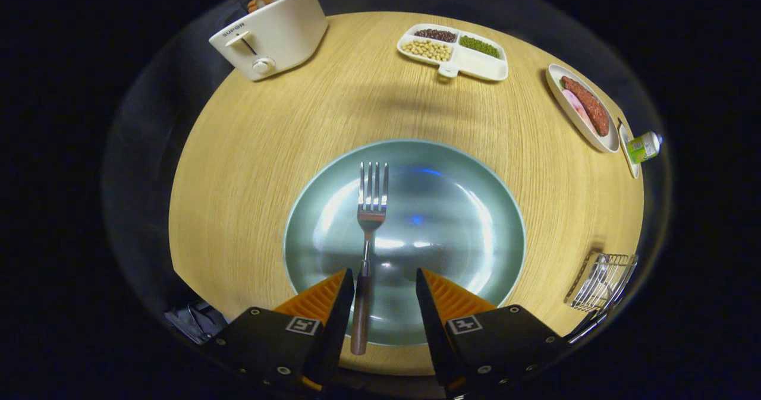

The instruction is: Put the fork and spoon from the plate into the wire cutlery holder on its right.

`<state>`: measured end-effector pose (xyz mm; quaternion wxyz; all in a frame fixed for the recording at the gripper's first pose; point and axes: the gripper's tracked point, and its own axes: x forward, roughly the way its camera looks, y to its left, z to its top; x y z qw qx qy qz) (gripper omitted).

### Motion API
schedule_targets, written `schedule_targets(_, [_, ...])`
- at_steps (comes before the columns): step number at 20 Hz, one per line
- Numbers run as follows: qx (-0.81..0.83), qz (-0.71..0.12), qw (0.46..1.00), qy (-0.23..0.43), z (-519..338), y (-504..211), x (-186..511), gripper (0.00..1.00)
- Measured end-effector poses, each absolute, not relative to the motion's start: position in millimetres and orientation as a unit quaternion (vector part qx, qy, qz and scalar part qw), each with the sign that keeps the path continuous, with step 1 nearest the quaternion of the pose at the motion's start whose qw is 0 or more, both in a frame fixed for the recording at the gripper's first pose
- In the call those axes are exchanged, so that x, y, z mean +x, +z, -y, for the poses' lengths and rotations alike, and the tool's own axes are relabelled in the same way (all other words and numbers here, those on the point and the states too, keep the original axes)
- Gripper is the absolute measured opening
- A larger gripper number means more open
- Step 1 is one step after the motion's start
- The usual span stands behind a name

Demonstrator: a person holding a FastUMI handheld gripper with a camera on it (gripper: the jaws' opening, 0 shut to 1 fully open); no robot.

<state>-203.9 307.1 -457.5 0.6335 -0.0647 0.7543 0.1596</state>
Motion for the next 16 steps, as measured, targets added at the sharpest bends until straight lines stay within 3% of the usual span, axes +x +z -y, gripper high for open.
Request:
schedule_targets(1, [-0.063, -0.758, 0.63, 0.157, -309.3, -460.6, -206.7, 0.61])
schedule_targets(6, [-0.094, -0.751, 0.633, 0.159, -304.9, -466.8, -203.0, 0.2])
schedule_targets(8, [-0.086, -0.746, 0.638, 0.17, -305.5, -466.5, -203.4, 0.09])
schedule_targets(16, [-0.032, -0.7, 0.694, 0.168, -284.3, -430.4, -173.1, 0.05])
